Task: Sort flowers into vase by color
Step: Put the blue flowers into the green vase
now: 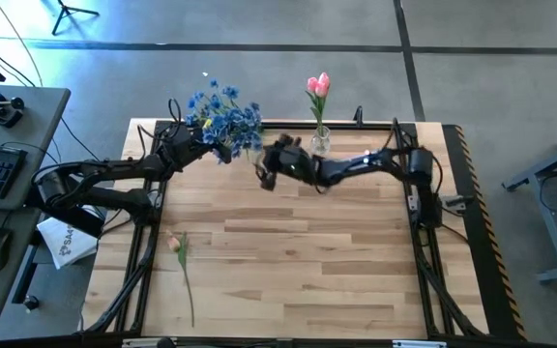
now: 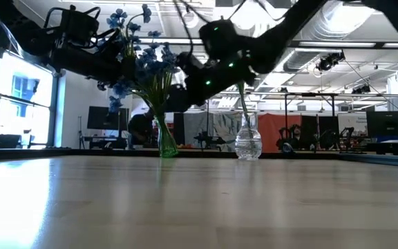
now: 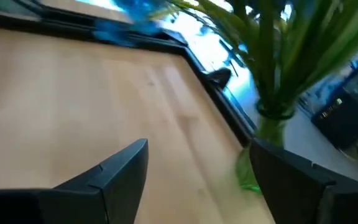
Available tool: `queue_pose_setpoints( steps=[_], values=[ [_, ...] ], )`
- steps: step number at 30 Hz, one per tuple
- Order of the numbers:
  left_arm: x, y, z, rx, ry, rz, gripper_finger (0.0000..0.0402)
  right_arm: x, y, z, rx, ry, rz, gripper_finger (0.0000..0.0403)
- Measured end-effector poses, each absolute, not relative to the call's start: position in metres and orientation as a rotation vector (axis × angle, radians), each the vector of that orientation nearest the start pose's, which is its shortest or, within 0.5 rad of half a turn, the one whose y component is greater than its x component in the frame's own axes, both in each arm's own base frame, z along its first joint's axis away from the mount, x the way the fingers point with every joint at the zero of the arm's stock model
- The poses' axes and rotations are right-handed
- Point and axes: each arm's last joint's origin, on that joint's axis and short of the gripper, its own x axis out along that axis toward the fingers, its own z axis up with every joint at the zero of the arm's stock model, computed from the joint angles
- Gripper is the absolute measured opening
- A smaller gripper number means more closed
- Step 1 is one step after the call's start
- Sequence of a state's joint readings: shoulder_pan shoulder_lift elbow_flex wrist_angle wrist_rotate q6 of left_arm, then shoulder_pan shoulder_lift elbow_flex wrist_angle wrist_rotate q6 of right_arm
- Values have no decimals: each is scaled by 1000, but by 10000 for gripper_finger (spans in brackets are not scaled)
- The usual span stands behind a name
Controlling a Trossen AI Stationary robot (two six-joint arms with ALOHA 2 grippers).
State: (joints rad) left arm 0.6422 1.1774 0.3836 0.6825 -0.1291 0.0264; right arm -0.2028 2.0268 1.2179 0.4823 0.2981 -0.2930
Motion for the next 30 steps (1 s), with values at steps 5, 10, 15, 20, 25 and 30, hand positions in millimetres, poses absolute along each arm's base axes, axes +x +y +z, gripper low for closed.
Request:
queue_pose_setpoints(
  steps=[5, 10, 15, 20, 25, 30],
  values=[
    [182, 140, 204, -6, 124, 754, 19, 447, -135, 178, -238, 472, -509, 273],
    [182, 140, 203, -14, 122, 748, 19, 460, -166, 184, -193, 538, -499, 273],
    [182, 139, 203, -31, 116, 724, 19, 469, -186, 175, -208, 614, -476, 273],
    [183, 139, 203, -40, 115, 705, 19, 474, -196, 174, -230, 621, -486, 272],
    [183, 138, 203, -44, 118, 690, 19, 475, -196, 176, -231, 611, -490, 264],
    [183, 138, 201, -65, 126, 658, 19, 476, -196, 178, -235, 593, -488, 230]
  ],
)
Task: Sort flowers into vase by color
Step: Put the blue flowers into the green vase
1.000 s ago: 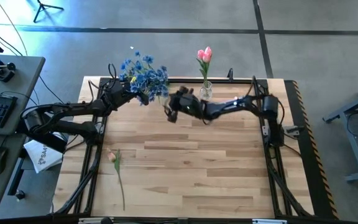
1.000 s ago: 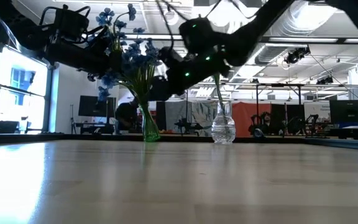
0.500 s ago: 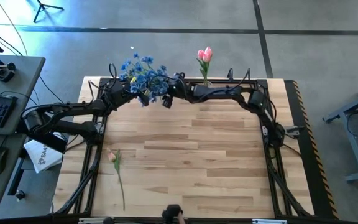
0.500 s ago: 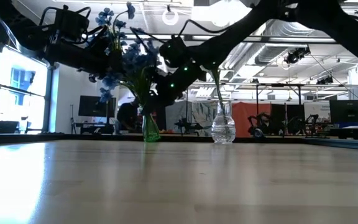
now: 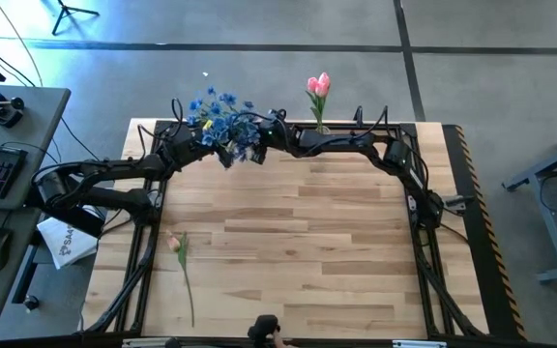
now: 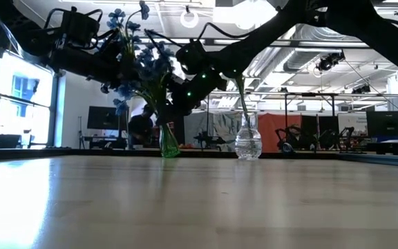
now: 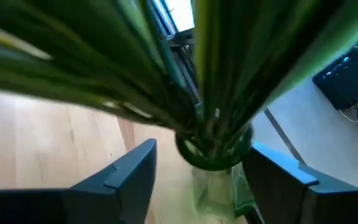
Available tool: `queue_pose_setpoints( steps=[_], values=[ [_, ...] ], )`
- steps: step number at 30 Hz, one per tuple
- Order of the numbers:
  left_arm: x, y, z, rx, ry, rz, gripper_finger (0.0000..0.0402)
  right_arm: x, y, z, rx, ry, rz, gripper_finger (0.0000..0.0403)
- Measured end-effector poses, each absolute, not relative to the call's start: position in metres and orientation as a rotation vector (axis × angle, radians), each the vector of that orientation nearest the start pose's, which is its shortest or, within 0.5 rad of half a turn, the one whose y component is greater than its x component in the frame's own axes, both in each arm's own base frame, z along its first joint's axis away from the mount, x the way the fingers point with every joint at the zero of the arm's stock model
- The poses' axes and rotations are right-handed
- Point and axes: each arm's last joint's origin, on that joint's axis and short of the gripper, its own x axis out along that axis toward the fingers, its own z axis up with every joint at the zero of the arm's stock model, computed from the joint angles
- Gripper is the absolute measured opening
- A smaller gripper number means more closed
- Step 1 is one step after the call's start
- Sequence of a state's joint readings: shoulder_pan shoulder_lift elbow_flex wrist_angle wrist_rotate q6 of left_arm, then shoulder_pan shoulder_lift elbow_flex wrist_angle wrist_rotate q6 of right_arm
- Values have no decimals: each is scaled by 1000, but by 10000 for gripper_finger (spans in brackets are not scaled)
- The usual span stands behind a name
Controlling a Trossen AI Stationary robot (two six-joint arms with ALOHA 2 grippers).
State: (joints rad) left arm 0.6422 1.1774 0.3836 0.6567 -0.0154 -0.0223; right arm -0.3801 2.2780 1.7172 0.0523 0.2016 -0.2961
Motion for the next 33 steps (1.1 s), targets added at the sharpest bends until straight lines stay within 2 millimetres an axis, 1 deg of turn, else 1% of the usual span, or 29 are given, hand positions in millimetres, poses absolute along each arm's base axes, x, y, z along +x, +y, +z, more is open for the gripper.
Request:
queue_pose_setpoints(
  steps=[3, 8, 10, 12, 14, 18, 22, 26, 30, 33],
  values=[
    [183, 137, 201, -71, 132, 640, 19, 477, -196, 179, -235, 581, -478, 196],
    [184, 137, 201, -87, 128, 622, 19, 477, -196, 179, -239, 579, -478, 127],
    [184, 136, 201, -89, 128, 606, 19, 477, -195, 180, -248, 579, -467, 110],
    [184, 136, 200, -91, 129, 586, 19, 478, -192, 179, -260, 581, -452, 110],
    [184, 135, 201, -92, 129, 574, 19, 479, -188, 182, -272, 587, -444, 96],
    [180, 131, 205, -99, 146, 564, 19, 481, -173, 187, -254, 598, -383, 86],
    [172, 125, 214, -93, 144, 556, 19, 481, -158, 195, -200, 600, -279, 78],
    [163, 117, 220, -111, 159, 527, 19, 481, -150, 199, -111, 580, -162, 73],
    [157, 110, 220, -143, 202, 473, 19, 483, -140, 203, -24, 540, -21, 74],
    [155, 108, 217, -166, 246, 434, 19, 484, -131, 203, -5, 547, 5, 75]
  ],
)
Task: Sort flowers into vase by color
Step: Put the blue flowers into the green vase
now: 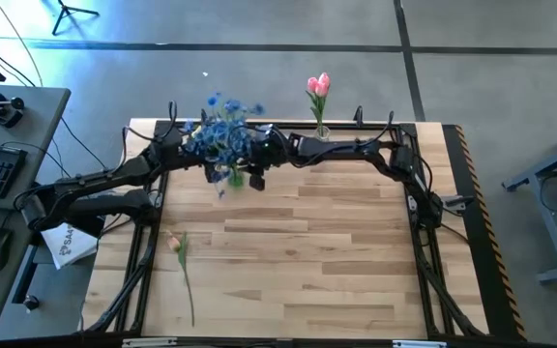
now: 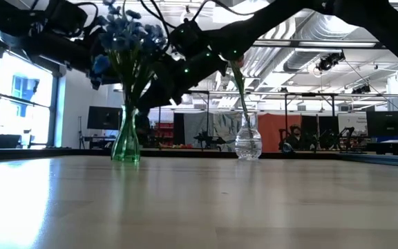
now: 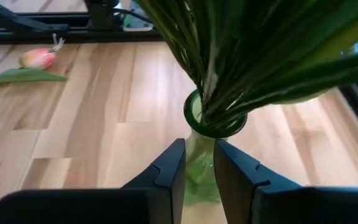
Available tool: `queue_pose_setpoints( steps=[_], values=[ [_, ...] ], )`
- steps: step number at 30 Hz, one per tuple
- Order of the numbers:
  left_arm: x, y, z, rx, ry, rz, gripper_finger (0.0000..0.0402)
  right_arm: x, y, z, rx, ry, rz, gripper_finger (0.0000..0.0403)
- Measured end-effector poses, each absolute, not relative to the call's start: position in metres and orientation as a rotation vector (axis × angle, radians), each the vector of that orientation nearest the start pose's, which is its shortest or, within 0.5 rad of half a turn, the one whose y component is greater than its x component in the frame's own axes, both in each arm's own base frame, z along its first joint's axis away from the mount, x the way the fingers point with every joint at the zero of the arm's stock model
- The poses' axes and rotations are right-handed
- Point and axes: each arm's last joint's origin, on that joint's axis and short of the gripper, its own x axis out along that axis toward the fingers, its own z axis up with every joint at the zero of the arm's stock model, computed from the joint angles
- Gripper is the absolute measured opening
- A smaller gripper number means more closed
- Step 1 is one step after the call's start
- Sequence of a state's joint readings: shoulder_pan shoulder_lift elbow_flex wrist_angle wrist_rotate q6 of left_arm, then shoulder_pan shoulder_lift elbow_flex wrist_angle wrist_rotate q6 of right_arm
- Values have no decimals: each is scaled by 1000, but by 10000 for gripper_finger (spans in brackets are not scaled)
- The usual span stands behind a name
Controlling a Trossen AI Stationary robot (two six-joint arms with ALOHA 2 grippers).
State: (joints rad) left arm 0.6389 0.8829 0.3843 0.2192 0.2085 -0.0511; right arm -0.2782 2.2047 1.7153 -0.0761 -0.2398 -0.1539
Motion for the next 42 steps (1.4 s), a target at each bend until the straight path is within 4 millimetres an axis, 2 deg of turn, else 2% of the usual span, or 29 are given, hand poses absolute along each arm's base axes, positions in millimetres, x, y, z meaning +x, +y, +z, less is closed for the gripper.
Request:
queue_pose_setpoints(
  steps=[5, 9, 15, 20, 25, 30, 34, 38, 42],
  values=[
    [155, 102, 207, -134, 361, 390, 19, 487, -118, 201, 10, 567, 27, 79],
    [155, 101, 205, -117, 386, 395, 27, 485, -109, 200, 23, 613, 44, 93],
    [154, 100, 204, -108, 409, 387, 78, 483, -93, 197, 27, 671, 22, 107],
    [149, 96, 210, -105, 477, 375, 130, 477, -80, 177, 28, 743, -41, 106],
    [142, 92, 225, -110, 583, 358, 157, 468, -68, 156, 34, 784, -119, 105],
    [140, 91, 234, -123, 602, 387, 158, 448, -55, 157, 27, 694, -180, 105],
    [142, 93, 233, -153, 603, 421, 163, 420, -52, 159, 46, 647, -247, 105],
    [143, 95, 233, -175, 602, 429, 189, 395, -42, 164, 56, 587, -297, 105],
    [141, 93, 248, -221, 641, 440, 219, 374, -32, 159, 67, 558, -315, 105]
  ],
)
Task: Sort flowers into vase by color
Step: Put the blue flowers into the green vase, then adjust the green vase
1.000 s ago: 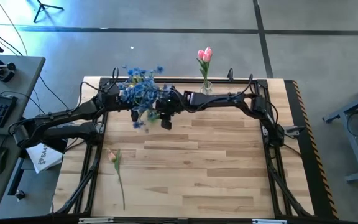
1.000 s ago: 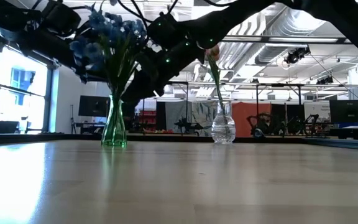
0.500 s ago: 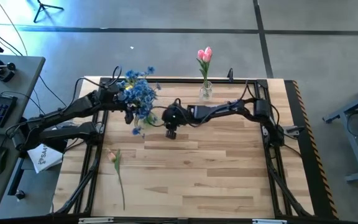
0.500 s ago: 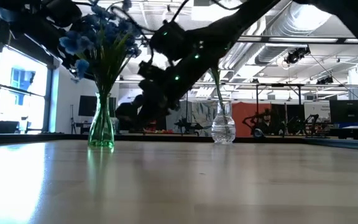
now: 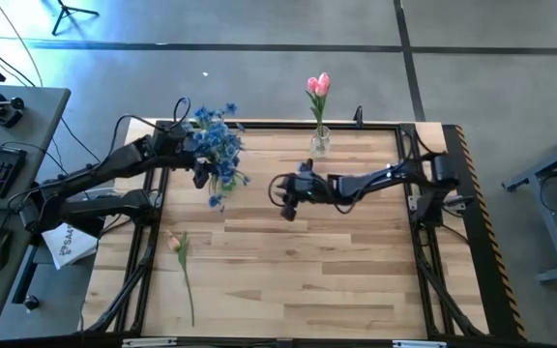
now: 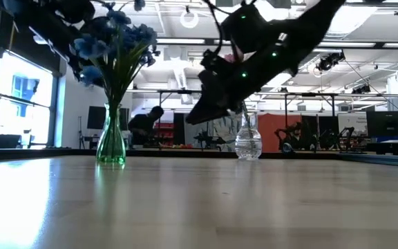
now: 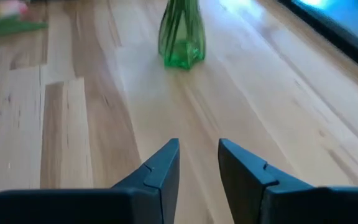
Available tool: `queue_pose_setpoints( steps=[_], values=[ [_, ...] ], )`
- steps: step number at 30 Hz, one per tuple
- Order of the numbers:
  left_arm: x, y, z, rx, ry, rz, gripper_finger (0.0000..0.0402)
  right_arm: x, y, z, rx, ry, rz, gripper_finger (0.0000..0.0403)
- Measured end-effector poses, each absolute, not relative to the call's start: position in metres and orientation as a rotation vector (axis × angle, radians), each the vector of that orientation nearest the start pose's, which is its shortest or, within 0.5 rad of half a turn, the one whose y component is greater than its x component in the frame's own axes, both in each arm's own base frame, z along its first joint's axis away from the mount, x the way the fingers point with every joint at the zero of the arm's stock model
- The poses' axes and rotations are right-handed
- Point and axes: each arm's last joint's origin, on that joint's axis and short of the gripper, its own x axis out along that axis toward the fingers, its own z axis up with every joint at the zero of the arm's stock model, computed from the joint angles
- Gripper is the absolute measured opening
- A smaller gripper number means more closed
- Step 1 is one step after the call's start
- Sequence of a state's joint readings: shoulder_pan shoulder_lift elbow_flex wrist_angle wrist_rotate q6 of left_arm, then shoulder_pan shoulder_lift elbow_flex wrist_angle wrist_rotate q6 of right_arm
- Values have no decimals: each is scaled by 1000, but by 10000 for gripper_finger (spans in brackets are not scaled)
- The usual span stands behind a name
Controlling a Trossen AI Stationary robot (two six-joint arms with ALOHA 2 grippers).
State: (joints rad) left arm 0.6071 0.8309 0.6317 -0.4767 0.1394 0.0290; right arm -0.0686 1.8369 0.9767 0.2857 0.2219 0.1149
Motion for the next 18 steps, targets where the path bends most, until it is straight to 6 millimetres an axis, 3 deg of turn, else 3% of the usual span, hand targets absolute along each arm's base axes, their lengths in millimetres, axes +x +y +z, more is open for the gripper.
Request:
queue_pose_setpoints(
  steps=[7, 18],
  values=[
    [130, 86, 277, -305, 779, 462, 230, 361, -22, 153, 79, 482, -313, 105],
    [106, 73, 325, -438, 878, 624, 230, 361, -22, 152, 80, 483, -304, 105]
  ],
)
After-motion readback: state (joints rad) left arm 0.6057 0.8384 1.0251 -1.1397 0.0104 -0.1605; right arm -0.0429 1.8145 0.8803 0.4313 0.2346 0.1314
